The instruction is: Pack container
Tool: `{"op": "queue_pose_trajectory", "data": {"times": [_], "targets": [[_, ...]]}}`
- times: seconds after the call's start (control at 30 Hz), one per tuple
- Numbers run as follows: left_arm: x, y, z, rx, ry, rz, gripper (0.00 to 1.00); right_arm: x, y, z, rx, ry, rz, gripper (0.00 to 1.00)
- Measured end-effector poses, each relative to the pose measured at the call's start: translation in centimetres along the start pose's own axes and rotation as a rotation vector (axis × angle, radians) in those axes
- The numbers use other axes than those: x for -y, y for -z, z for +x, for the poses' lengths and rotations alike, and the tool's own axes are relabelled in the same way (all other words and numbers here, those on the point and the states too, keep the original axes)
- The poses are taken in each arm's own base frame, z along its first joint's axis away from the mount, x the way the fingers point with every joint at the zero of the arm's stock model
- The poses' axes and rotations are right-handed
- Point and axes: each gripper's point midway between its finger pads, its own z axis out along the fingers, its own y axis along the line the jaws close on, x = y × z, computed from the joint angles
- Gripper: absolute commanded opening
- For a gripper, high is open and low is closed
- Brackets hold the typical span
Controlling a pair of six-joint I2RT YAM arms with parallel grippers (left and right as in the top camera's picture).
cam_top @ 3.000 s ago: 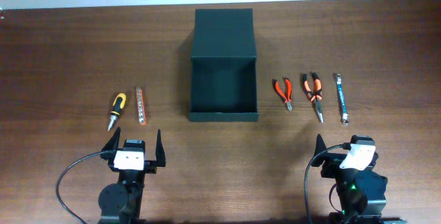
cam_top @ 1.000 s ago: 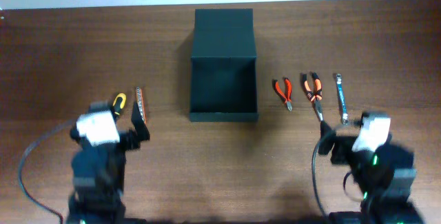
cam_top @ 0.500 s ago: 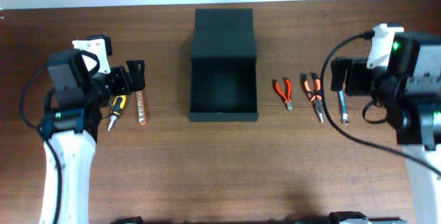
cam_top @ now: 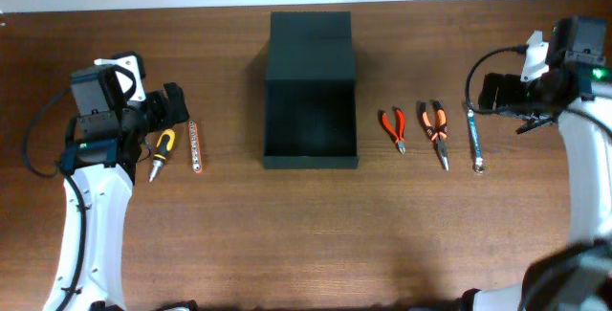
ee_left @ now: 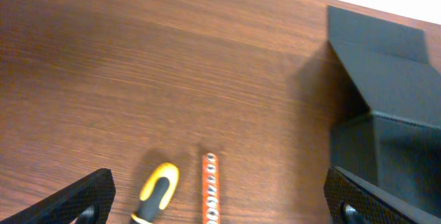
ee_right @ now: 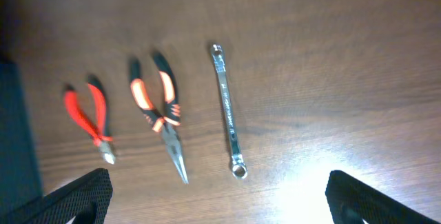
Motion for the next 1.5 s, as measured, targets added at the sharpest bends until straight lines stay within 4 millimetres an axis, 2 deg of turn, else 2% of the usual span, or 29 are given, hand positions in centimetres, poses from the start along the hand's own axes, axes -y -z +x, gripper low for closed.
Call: {"op": "queue_pose_trajectory", "data": {"times": [0.13,0.4,0.57,0.73,0.93,1.33,1.5], "targets": [[-0.6,0.0,-0.1,0.005,0.0,-0.036,0.99,0.4,-3.3,1.3,-0.108,0.037,-0.025,1.0],[-1.3,0.0,-0.2,0.009,0.0,-0.075,0.99,0.5,-9.9,4.9,-0.339,0.142,-0.068,0.83],[-1.4,0.1,-0.2,0.01,0.0,-0.078,0.99,0.9,-12.1,5.7,-0.385,0.162,-0.058,0.76],[-1.4,0.1,-0.2,0.01,0.0,-0.079,0.99,2.1,-13.0,5.3,-0.378,0.178,0.004,0.74],[-1.4,0.1,-0.2,0.01,0.0,-0.081,0.99,2.5,-13.3,4.9,-0.36,0.183,0.031,0.72],[-1.4,0.1,-0.2,0.01,0.0,-0.082,0.99,2.2,-15.2,5.9,-0.408,0.174,0.025,0.68],[-1.4,0.1,-0.2,0.01,0.0,-0.082,0.99,1.7,-15.9,6.3,-0.425,0.169,0.024,0.61]]}}
